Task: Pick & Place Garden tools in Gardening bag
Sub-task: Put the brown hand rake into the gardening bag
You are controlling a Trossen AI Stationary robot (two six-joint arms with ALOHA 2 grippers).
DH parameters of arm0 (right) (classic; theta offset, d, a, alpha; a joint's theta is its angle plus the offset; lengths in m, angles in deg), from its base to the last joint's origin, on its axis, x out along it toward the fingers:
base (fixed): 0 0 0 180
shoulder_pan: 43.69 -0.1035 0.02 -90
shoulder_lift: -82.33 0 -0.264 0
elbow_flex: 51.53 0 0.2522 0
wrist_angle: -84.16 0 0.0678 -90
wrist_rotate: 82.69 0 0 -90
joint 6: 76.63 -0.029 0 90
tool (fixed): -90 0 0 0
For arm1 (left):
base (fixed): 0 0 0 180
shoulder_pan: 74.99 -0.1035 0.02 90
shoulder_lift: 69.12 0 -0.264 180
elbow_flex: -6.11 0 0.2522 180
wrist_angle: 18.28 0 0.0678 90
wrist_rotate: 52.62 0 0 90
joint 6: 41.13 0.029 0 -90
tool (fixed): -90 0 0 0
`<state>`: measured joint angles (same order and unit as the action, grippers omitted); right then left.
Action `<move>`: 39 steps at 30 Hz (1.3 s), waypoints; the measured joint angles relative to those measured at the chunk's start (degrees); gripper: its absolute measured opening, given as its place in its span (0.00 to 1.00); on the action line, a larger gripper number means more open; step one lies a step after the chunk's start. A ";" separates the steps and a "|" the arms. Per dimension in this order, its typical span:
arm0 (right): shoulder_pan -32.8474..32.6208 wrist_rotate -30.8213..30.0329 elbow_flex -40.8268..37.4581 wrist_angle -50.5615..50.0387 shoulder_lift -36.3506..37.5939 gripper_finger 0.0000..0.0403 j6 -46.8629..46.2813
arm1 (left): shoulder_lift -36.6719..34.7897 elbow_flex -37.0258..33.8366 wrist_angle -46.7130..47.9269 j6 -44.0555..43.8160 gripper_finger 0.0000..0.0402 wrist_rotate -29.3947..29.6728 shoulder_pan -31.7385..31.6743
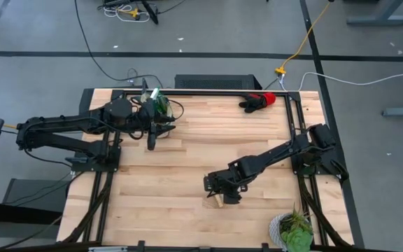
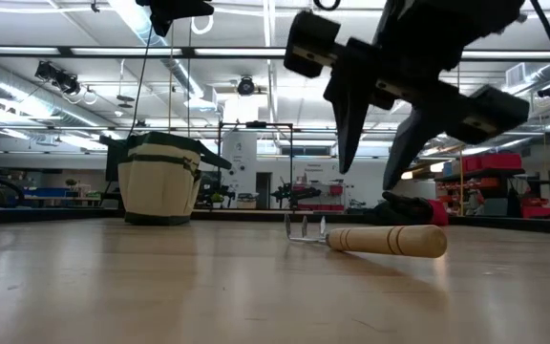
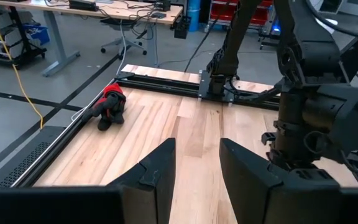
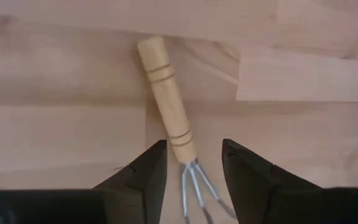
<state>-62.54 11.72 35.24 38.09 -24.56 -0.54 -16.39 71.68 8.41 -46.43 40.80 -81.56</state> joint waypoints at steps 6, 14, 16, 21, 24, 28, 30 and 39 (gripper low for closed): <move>-0.09 -1.44 -0.44 1.38 0.00 0.38 -5.57 | 0.00 0.00 -0.02 -0.02 0.33 -0.02 0.00; -1.05 -5.46 2.90 2.84 0.36 0.38 -30.89 | 0.00 -0.02 -0.02 -0.04 0.33 -0.02 0.00; -1.26 -4.98 4.41 1.87 0.37 0.38 -39.51 | 0.00 -0.02 -0.02 -0.05 0.33 -0.02 0.01; -1.63 -3.44 6.87 1.75 0.37 0.38 -60.04 | 0.00 -0.02 -0.04 -0.07 0.33 -0.02 0.02; -1.80 -3.31 7.44 1.74 0.37 0.38 -71.53 | 0.00 -0.02 -0.03 -0.06 0.33 -0.02 0.00; -2.03 -3.24 7.47 1.33 0.37 0.38 -83.47 | 0.00 -0.02 -0.02 0.00 0.33 -0.02 0.00; -2.03 -2.67 7.47 1.19 0.37 0.38 -87.89 | 0.00 -0.02 -0.04 0.00 0.33 0.00 0.00; -1.99 -2.39 5.55 0.43 0.37 0.39 -104.04 | 0.02 -0.07 -0.02 0.07 0.33 -0.02 0.00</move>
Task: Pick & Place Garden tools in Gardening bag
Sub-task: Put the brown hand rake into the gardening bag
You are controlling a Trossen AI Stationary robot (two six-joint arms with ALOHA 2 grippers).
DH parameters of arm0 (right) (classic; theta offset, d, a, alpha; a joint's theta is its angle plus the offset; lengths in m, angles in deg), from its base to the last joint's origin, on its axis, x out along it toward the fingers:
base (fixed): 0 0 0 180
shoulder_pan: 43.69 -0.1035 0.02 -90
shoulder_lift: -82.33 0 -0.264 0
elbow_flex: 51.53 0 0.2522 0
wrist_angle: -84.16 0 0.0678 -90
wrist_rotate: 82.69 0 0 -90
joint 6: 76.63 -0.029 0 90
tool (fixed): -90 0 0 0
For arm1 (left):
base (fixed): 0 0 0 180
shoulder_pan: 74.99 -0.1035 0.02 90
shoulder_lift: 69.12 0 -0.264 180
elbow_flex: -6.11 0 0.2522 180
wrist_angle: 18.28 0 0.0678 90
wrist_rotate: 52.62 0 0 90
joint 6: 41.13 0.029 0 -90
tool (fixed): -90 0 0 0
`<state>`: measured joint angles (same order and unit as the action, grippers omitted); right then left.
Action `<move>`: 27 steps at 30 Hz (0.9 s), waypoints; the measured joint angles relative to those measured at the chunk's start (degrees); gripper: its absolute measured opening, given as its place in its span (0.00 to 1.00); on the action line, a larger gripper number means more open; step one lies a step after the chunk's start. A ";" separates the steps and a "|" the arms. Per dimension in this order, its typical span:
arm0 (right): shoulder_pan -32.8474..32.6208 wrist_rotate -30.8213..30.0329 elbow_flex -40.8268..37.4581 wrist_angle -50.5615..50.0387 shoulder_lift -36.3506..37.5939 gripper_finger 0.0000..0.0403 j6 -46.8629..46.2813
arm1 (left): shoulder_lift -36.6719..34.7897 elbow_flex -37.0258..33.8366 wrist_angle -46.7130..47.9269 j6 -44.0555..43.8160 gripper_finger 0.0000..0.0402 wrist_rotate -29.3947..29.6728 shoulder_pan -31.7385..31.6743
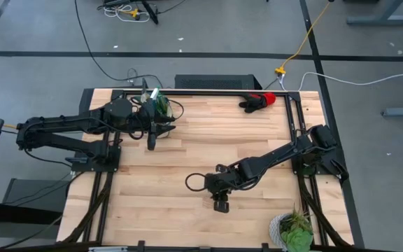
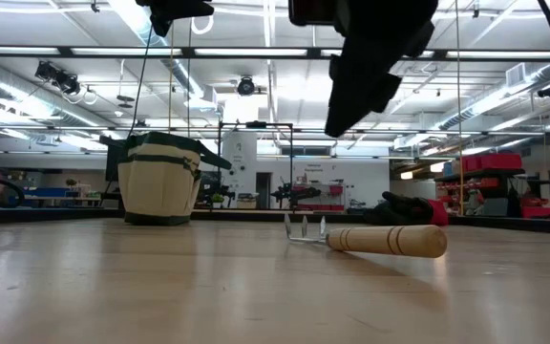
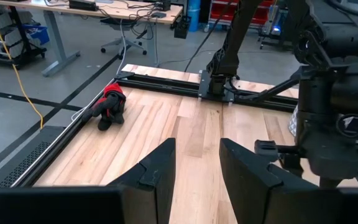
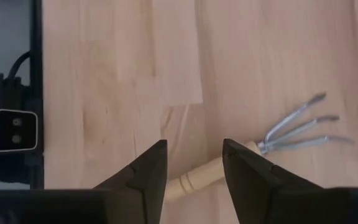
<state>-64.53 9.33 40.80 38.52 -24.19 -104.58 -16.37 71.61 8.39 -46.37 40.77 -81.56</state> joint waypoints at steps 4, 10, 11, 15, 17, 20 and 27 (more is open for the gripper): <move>0.30 -0.02 -0.24 -1.57 0.00 0.41 -3.13 | 0.00 0.00 0.00 0.09 0.33 0.00 0.00; 1.38 -0.02 -0.24 -2.56 0.00 0.46 -4.39 | 0.00 0.00 0.00 0.08 0.33 0.02 0.00; 1.59 -0.04 -0.24 -2.58 0.00 0.46 -4.39 | 0.00 0.00 0.02 0.09 0.33 0.02 0.00; 2.19 0.00 -0.26 -2.47 -1.12 0.46 -4.58 | 0.00 0.00 0.04 0.09 0.33 0.02 0.00; 2.30 0.43 -0.29 -2.30 -2.01 0.46 -4.42 | 0.00 0.00 0.04 0.07 0.33 0.02 0.00; 2.30 0.59 -0.29 -2.52 -3.29 0.46 -4.39 | 0.00 0.00 0.42 0.07 0.33 0.02 0.00; 2.35 0.83 -0.29 -2.90 -5.45 0.46 -4.39 | 0.00 0.00 1.67 0.07 0.33 0.02 0.00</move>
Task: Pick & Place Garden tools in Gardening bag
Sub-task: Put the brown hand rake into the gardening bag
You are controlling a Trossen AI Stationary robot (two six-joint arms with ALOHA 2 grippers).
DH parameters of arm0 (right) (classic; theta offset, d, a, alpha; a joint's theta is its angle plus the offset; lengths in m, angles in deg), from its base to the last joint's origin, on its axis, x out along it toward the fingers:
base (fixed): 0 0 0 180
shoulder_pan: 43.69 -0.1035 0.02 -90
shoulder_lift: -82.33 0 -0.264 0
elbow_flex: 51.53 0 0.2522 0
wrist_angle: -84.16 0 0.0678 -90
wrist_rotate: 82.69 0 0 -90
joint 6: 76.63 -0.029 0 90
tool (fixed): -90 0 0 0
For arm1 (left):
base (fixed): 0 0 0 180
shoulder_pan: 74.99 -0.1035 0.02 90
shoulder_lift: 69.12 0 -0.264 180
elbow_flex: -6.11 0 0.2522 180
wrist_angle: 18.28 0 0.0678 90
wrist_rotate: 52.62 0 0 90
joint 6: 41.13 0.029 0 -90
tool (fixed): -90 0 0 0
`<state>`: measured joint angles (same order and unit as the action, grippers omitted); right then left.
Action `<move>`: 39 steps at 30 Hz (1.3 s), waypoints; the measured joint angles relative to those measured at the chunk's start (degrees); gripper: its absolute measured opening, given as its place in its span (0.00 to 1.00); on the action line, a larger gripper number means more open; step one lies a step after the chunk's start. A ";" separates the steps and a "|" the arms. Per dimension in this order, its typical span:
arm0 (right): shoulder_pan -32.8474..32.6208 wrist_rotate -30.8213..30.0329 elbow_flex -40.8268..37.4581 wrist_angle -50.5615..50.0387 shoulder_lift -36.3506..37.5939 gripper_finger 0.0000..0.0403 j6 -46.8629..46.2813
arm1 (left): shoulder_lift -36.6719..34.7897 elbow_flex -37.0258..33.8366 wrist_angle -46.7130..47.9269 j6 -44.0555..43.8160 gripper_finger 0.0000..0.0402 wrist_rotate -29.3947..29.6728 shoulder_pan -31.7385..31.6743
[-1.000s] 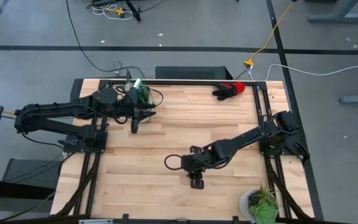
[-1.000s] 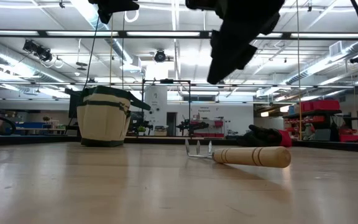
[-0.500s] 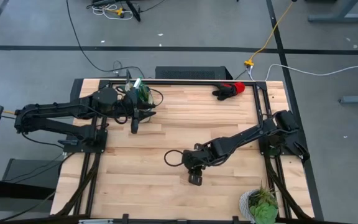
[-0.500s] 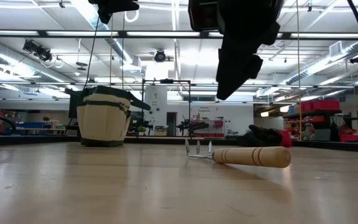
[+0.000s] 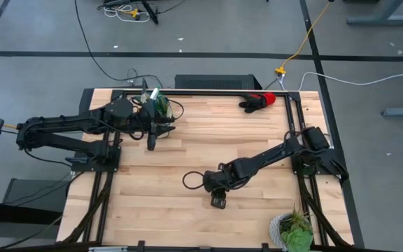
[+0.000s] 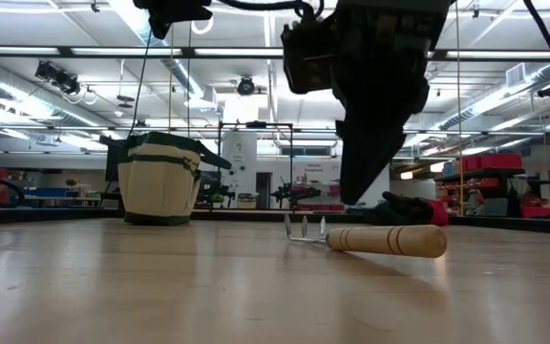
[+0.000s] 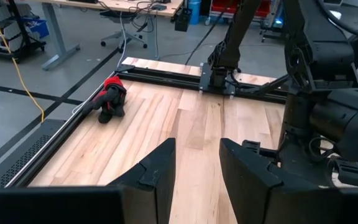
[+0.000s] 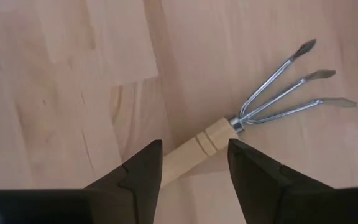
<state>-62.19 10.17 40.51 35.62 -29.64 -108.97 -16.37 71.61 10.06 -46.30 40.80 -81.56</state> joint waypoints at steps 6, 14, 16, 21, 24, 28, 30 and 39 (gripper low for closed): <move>0.06 0.11 0.00 -0.23 -1.81 0.46 0.02 | 0.00 0.00 0.14 -0.02 0.33 0.65 0.00; 0.06 -0.57 0.00 -0.51 -3.01 0.46 1.26 | 0.00 0.00 0.38 -0.02 0.33 1.92 0.00; 0.06 -1.69 0.00 -1.61 -3.01 0.46 1.55 | 0.00 0.00 0.36 0.00 0.33 1.92 0.00; 0.10 -1.97 0.02 -3.14 -2.95 0.46 2.46 | 0.00 0.00 0.36 -0.02 0.33 1.92 0.00; 0.10 -2.69 0.07 -3.71 -2.92 0.46 2.80 | 0.00 0.00 0.34 -0.02 0.33 1.92 0.00; 0.10 -3.00 0.07 -4.60 -2.90 0.46 3.10 | 0.00 0.00 0.34 -0.02 0.33 1.92 0.00; 0.10 -2.87 0.07 -4.68 -2.90 0.46 3.76 | 0.00 0.00 0.34 -0.01 0.33 1.92 0.00; 0.10 2.16 0.04 -2.78 -2.79 0.46 9.40 | 0.00 0.00 0.32 -0.02 0.33 1.92 0.00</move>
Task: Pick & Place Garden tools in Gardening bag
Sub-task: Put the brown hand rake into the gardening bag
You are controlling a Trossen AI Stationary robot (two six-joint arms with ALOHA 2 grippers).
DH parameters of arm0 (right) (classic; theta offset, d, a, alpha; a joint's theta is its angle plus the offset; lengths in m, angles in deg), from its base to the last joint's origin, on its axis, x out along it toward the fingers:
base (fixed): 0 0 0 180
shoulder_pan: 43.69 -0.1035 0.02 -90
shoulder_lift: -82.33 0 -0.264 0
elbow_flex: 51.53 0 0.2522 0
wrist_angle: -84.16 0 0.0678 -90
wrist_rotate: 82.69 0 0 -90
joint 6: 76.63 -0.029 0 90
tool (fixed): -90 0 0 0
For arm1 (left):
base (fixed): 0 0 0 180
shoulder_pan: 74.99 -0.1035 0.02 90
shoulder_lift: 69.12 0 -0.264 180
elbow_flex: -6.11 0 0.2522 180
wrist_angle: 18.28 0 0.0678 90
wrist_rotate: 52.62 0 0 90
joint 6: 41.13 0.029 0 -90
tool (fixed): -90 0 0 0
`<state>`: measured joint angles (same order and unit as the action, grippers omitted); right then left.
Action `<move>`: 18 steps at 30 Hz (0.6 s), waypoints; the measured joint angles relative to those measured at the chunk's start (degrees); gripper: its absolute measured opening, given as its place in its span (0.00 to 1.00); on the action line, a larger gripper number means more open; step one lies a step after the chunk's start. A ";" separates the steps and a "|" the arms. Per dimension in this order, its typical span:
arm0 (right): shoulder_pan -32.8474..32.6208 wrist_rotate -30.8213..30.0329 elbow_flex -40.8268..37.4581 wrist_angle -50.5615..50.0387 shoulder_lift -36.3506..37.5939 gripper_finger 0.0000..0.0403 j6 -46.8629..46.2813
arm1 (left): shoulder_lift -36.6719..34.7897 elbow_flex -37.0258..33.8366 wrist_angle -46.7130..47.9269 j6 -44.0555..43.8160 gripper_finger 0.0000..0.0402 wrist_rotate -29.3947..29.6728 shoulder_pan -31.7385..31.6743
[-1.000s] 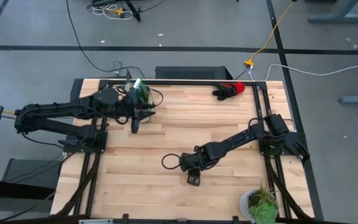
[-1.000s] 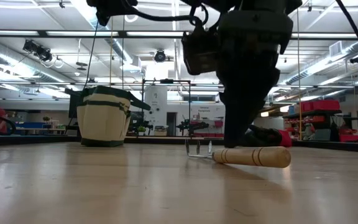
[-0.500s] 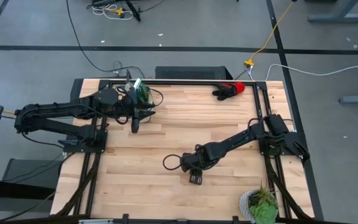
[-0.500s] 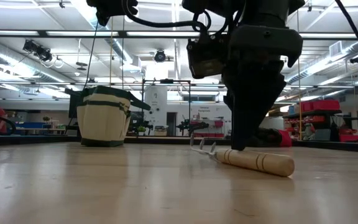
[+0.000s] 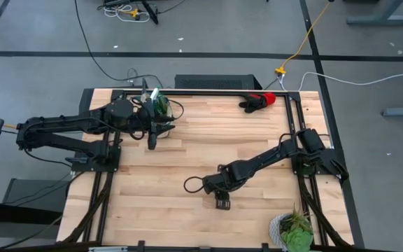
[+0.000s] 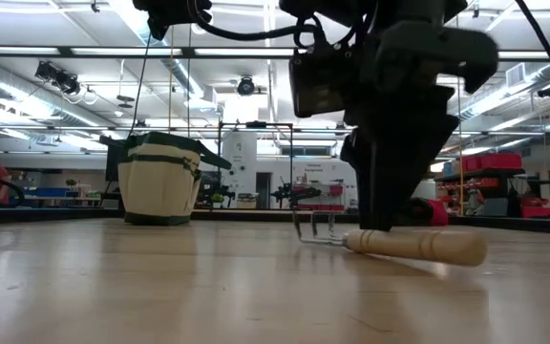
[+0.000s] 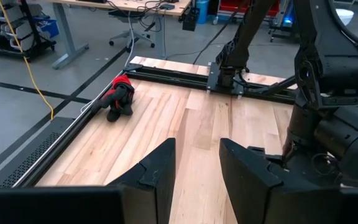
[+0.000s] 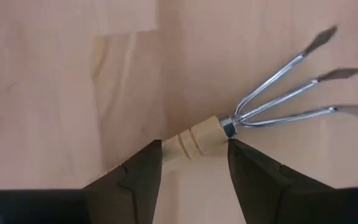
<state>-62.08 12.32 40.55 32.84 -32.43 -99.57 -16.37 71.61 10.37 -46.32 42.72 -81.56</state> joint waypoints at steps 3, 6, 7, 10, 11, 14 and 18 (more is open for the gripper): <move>0.05 0.43 0.00 -0.01 0.51 0.46 0.77 | 0.00 0.00 -0.02 -0.07 0.33 0.00 0.00; 0.07 0.42 0.09 -0.23 1.06 0.46 1.18 | 0.00 0.00 -0.04 -0.11 0.33 0.00 0.00; 0.07 0.38 0.09 -1.18 1.09 0.46 1.26 | 0.00 0.02 -0.04 -0.13 0.33 0.00 0.00; 0.05 -1.40 0.09 -3.63 1.13 0.46 2.49 | 0.00 0.02 -0.07 -0.15 0.33 0.00 0.02; 0.02 -1.87 0.09 -4.53 1.15 0.46 2.98 | 0.00 0.02 -0.08 -0.14 0.33 0.00 0.02; 0.03 -1.99 0.09 -4.83 1.17 0.46 4.64 | 0.00 0.02 -0.10 -0.15 0.33 0.00 0.02; 0.04 0.24 0.09 -3.46 1.18 0.46 8.20 | 0.00 0.02 -0.09 -0.15 0.33 0.00 0.02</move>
<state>-62.04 12.57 40.64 29.37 -31.24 -91.36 -16.37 71.64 10.29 -46.48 42.72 -81.54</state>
